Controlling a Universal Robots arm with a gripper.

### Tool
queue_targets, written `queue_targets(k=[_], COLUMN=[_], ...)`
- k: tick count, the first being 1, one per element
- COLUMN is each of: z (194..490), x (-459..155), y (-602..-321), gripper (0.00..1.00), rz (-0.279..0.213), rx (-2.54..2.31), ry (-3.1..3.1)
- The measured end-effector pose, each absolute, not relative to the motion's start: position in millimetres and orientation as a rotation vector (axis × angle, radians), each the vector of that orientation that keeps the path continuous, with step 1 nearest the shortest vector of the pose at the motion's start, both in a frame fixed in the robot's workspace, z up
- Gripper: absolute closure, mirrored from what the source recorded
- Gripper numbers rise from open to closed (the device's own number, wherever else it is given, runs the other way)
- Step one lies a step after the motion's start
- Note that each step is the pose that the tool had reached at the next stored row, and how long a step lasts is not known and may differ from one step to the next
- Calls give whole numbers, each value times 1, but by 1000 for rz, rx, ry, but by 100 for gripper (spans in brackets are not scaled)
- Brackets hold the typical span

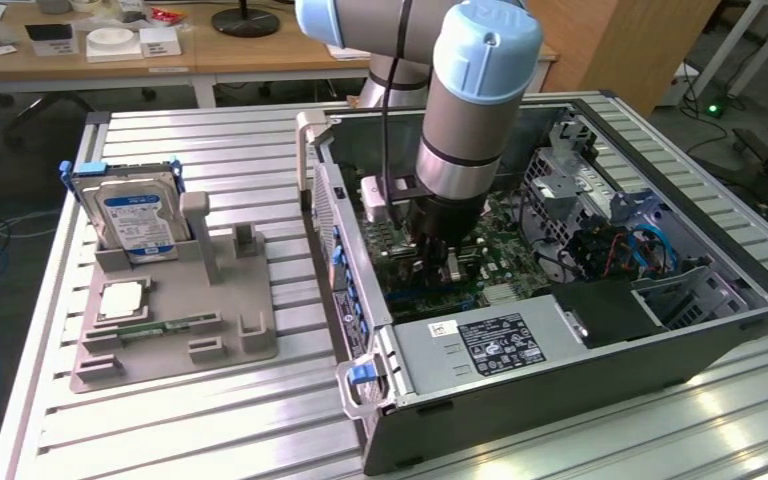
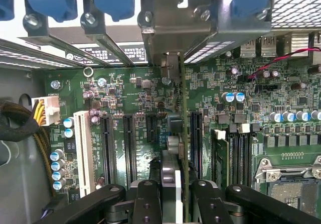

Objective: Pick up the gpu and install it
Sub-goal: 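Insert the gpu into the slot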

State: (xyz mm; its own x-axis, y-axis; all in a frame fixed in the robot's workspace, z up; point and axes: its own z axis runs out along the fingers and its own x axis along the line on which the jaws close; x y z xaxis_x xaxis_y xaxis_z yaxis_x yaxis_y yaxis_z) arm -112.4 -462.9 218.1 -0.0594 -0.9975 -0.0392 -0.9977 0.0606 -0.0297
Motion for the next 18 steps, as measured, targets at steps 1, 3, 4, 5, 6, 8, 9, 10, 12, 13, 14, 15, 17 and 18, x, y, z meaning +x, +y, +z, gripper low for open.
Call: queue_targets(k=[1,3,4,5,6,8,9,10,12,13,14,15,17,18], z=[218,218,218,218,218,218,218,218,216,214,214,214,214,214], x=[-112,-112,-112,-112,-112,-112,-112,-112,-112,-113,-113,-113,-113,-113], y=[-463,-463,-463,-463,-463,-463,-463,-463,-463,-463,-463,-463,-463,-463], gripper=[72,72,72,72,72,72,72,72,72,72,72,72,72,72], rz=[8,8,8,8,8,8,8,8,8,9,9,9,9,9], rx=[-2120,-2120,-2120,-2120,-2120,-2120,-2120,-2120,-2120,-2120,-2120,-2120,-2120,-2120], ry=[2252,2251,2251,2251,2251,2251,2251,2251,2250,2250,2250,2250,2250,2250])
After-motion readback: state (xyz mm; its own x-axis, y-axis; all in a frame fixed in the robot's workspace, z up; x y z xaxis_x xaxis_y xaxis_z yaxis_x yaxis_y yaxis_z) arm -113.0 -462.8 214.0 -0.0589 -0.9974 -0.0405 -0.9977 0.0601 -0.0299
